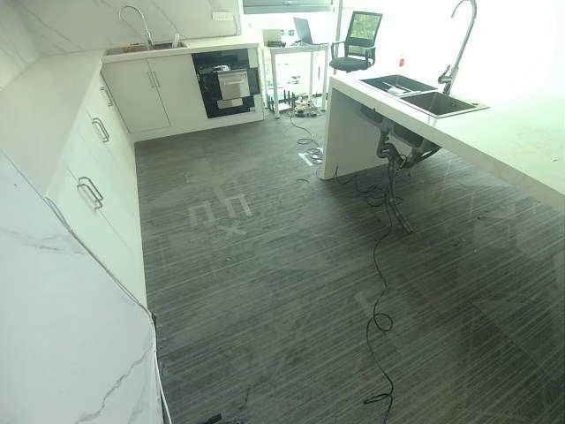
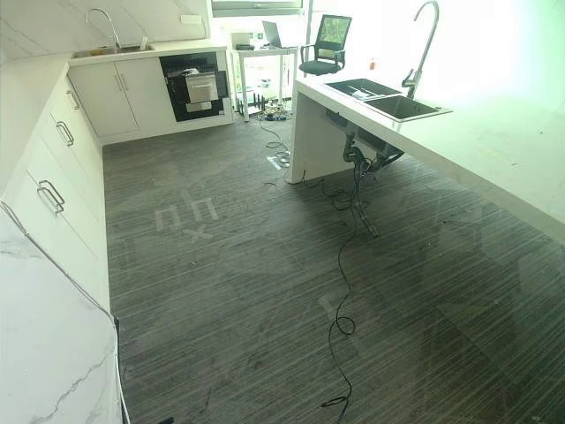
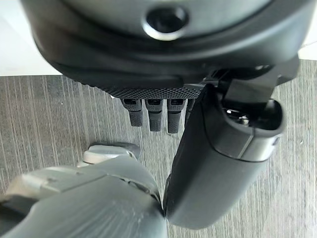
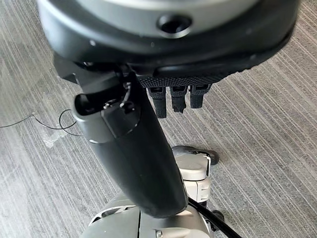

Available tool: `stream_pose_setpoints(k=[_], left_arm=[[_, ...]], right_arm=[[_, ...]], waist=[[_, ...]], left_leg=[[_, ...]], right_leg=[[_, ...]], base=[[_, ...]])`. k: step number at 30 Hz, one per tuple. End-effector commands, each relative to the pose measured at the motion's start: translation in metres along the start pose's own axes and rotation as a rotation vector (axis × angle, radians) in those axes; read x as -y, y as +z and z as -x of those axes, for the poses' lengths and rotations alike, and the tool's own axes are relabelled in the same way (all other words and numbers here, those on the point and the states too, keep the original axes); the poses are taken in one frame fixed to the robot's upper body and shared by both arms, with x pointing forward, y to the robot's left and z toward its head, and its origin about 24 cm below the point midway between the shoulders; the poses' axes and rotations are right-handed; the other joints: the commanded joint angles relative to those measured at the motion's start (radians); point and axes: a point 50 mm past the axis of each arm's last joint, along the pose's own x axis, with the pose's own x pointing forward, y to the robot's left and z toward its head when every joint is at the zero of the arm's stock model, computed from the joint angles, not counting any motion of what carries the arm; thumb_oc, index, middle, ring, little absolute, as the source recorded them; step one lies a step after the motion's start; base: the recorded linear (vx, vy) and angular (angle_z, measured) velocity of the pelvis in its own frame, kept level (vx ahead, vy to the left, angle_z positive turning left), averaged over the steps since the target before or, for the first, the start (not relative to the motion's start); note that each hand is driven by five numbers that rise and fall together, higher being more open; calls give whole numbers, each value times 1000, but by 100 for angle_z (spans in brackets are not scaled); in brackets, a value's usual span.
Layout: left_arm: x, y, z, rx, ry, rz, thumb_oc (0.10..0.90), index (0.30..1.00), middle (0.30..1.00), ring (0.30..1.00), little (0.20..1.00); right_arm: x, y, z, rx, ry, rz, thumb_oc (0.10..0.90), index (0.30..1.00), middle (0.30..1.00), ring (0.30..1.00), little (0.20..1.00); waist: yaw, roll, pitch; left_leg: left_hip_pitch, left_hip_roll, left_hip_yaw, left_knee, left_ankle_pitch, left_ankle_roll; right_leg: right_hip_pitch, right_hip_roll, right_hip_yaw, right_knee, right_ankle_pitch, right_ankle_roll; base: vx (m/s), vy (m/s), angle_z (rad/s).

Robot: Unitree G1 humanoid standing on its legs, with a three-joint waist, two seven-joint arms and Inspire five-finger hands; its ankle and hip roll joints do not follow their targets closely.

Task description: Place the dishes in the dishwasher.

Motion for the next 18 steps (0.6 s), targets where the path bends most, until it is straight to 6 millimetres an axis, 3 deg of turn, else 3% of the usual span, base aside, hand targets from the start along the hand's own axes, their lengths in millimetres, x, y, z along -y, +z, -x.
stream_pose_setpoints(k=[1,18], left_arm=[[7,13,-1,76,-23,-17,800,900,900,900,900],[4,13,-1,89,15,-34,800,900,900,900,900]], right_arm=[[-9,42,-4,127,62,0,800,900,900,900,900],[-12,44,-4,136,87,-15,800,900,900,900,900]], waist=[[-11,6,34],[-15,14,38]], left_leg=[[88,-33,0,-1,-197,-9],[100,-29,6,-1,-201,-10]], right_leg=[[43,47,-26,-28,-71,42],[50,48,-23,-28,-76,39]], base=[[0,0,0],[0,-5,-1]])
